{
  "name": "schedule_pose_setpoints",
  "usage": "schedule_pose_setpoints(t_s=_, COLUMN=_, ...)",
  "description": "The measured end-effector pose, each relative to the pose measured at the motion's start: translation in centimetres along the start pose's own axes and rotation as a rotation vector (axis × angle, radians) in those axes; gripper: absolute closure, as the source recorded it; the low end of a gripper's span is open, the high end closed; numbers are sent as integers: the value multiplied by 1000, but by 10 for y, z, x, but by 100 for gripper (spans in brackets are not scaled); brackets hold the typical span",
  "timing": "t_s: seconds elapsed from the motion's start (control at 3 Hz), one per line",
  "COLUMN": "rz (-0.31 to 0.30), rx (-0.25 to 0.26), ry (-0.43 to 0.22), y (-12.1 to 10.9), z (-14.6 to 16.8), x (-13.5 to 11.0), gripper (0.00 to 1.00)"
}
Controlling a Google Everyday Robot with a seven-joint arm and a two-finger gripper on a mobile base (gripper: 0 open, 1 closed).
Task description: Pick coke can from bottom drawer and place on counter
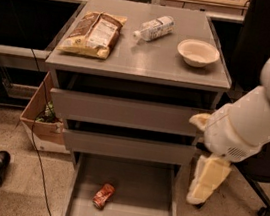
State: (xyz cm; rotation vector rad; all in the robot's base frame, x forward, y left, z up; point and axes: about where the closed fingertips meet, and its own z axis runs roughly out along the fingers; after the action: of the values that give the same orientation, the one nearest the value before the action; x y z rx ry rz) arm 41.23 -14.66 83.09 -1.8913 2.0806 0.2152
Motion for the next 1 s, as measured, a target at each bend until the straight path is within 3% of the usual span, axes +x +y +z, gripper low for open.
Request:
schedule_pose_setpoints(t_s=0.33, rz=-65, rx=-89, ry=-114, y=35, z=90, x=-17, gripper=0)
schedule_pose_setpoints(t_s=0.67, rz=-77, rx=-143, ry=-197, y=60, z=149, x=-28, gripper=0)
schedule_pose_setpoints(t_s=1.0, rz=-78, rx=-143, ry=-197, y=60, z=149, x=-28, gripper=0)
